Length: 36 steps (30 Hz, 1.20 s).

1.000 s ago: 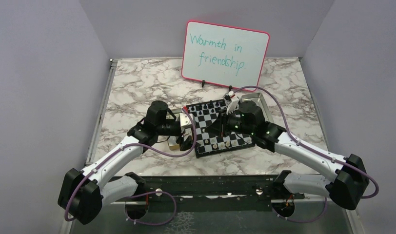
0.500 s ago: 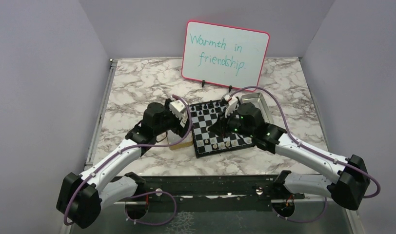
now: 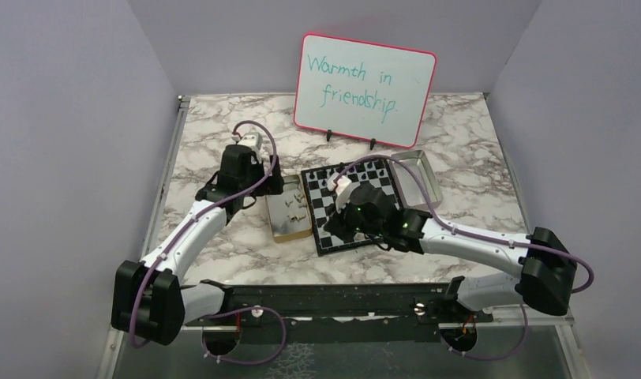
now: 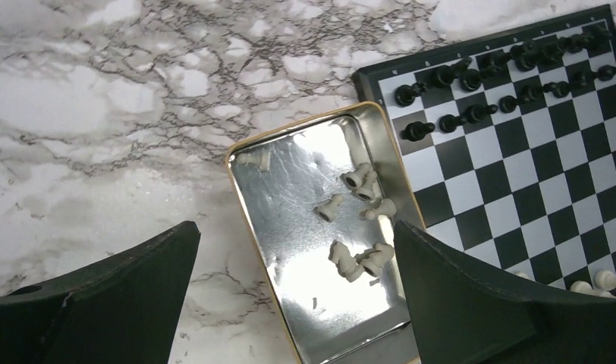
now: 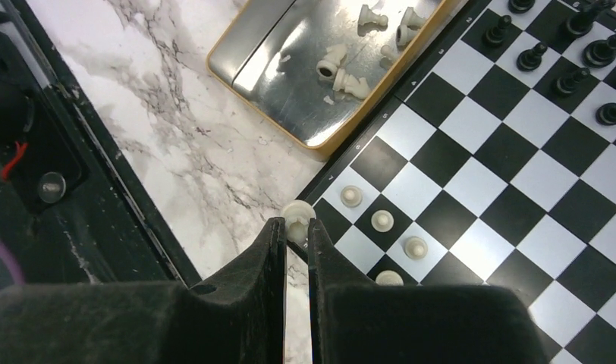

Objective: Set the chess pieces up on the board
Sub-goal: Place the chess piece on the chessboard.

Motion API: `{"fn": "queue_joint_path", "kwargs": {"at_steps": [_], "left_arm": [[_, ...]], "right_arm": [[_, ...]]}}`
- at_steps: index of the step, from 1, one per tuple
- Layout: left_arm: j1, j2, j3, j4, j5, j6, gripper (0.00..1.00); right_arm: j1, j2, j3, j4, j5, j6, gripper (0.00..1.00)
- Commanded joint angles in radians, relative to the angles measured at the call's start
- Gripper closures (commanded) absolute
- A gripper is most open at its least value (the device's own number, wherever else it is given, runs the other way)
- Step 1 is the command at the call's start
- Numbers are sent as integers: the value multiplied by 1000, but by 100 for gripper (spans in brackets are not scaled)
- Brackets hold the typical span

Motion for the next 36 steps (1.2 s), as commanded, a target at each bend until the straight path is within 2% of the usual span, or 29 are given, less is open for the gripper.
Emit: {"fn": "queue_joint_path", "kwargs": {"at_steps": [1, 7, 17, 22, 36], "left_arm": [[60, -23, -41, -11, 14, -106, 1], [113, -16, -83, 14, 47, -117, 1], [118, 34, -110, 80, 182, -110, 1], [118, 40, -120, 89, 187, -92, 1], [117, 46, -122, 99, 207, -82, 1]], "right_arm": [[40, 56, 2, 61, 91, -72, 88], [86, 128, -27, 136, 100, -111, 86], [118, 198, -36, 160, 200, -122, 86], [119, 202, -67, 171, 212, -125, 83], [118, 241, -67, 159, 221, -101, 83]]}}
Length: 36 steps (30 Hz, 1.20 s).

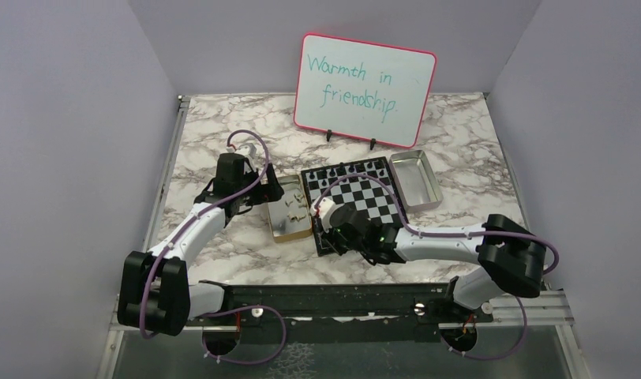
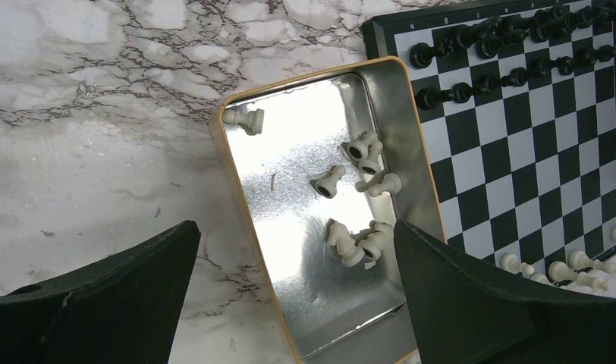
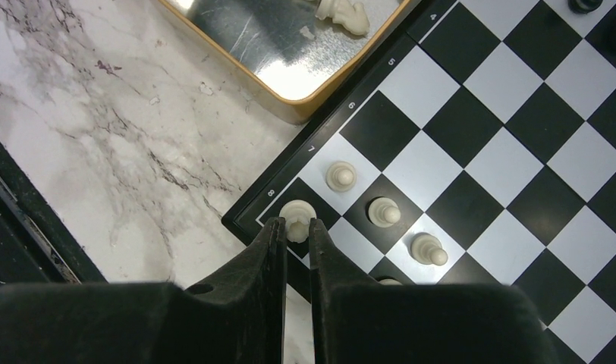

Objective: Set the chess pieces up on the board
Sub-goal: Place the chess piece on the chessboard.

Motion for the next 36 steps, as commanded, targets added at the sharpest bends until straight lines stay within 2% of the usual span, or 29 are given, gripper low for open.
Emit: {"fn": "queue_joint_path", "kwargs": {"at_steps": [1, 11, 21, 25, 29, 36], "left_arm": [[5, -1, -7, 22, 28, 19, 1], [3, -14, -8, 19, 13, 24, 1], [4, -24, -13, 20, 32, 35, 1], [4, -30, -14, 13, 89, 63, 1], [4, -59, -14, 4, 122, 61, 3], [3, -41, 83, -98, 99, 96, 13]], "right_arm": [[6, 34, 3, 19, 23, 16, 83], [7, 56, -16, 38, 17, 43, 81], [7, 57, -11, 3, 23, 87, 74], [7, 58, -5, 0, 22, 119, 64], [7, 51, 23, -21, 27, 144, 60], [6, -2, 107, -206, 82, 233, 49]]}}
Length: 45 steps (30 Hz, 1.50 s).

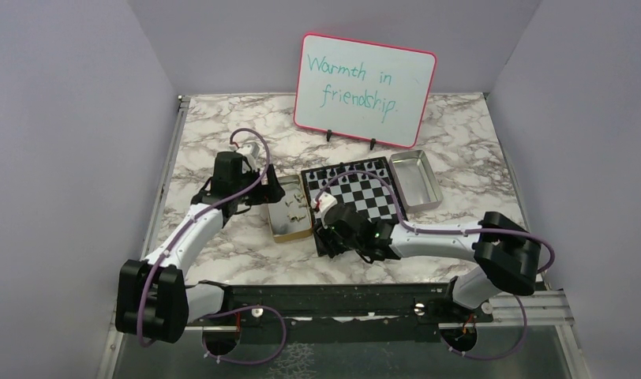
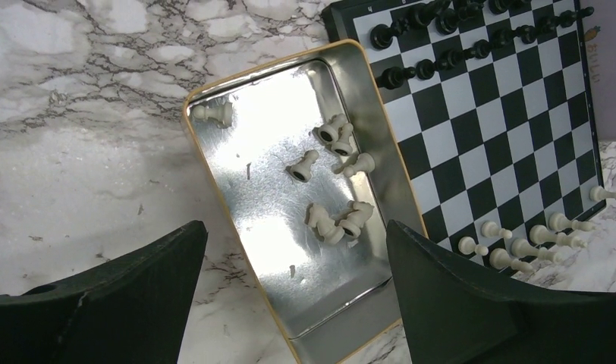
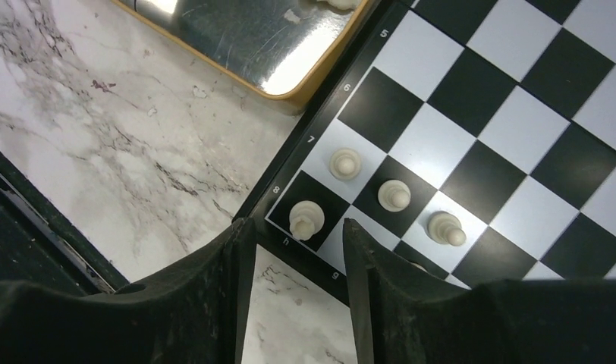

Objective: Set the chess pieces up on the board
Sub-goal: Place the chess piece on the chessboard, then pick up the chess piece from the storage box.

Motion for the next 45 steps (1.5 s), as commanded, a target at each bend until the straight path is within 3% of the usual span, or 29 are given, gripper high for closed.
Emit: {"fn": "queue_joint_path", "kwargs": {"at_steps": [1, 9, 15, 22, 26, 31, 37, 45], "left_arm": [[3, 16, 97, -86, 29, 55, 16], [-21, 166, 276, -246, 32, 202, 42], [-38, 246, 411, -357, 12, 297, 45], [-90, 316, 446, -347, 77, 498, 51], [-91, 351, 464, -345, 96, 581, 46], [-92, 369, 461, -348, 86, 740, 50], [-113, 428, 454, -328, 146, 748, 57], [-127, 406, 399, -269, 70, 773, 57]], "right_arm": [[6, -58, 66, -150, 76, 82, 47], [6, -243, 81, -203, 87, 111, 42], [7, -406, 8, -151, 72, 123, 42], [6, -558, -30, -228, 121, 197, 42], [6, -599, 0, -292, 125, 177, 43], [7, -641, -23, -326, 168, 164, 43], [6, -677, -40, -327, 167, 178, 43], [7, -669, -36, -316, 179, 150, 43]]}}
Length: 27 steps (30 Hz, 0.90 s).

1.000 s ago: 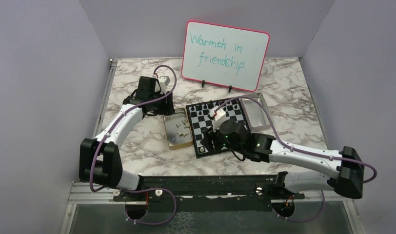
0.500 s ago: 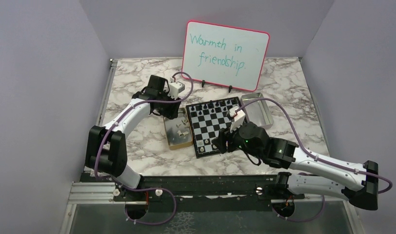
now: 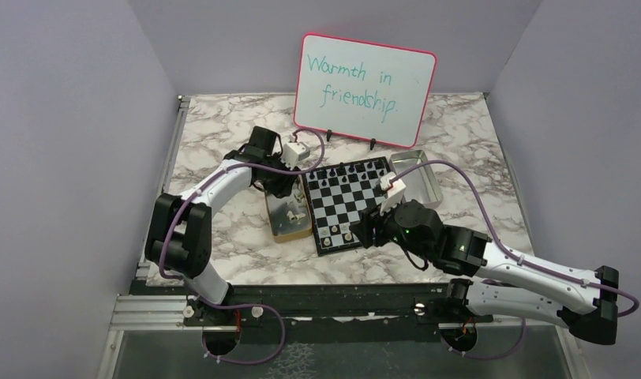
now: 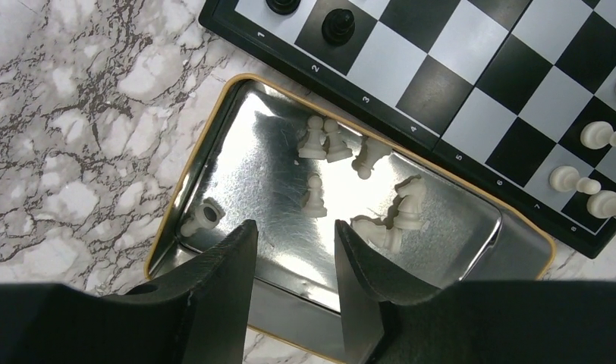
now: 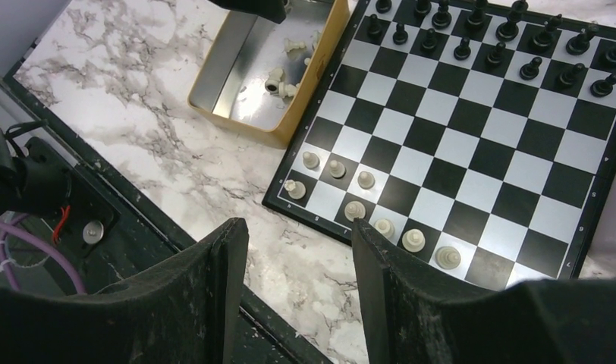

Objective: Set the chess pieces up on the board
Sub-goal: Pick up the chess piece from the storage box.

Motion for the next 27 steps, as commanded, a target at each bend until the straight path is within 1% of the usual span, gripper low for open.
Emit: {"fn": "queue_joint_path", "kwargs": {"at_steps": [1, 5, 9, 11, 20, 27], "left_arm": [[-5, -30, -30, 57, -22, 57, 57], [-5, -35, -63, 89, -52, 69, 58], [-9, -7, -71, 105, -21, 61, 59], [-17, 11, -64, 109, -28, 64, 59], [-59, 85, -40, 134, -8, 64, 59], [-92, 137, -23, 125, -53, 58, 59]], "right_arm": [[7, 10, 9, -13, 13, -17, 43], [6, 36, 18, -19, -2, -19, 43], [6, 54, 45, -45, 10, -45, 43], [7, 51, 52, -59, 28, -45, 43], [6, -14, 5, -37, 57, -25, 43], [7, -53, 0, -66, 88, -27, 43]]}}
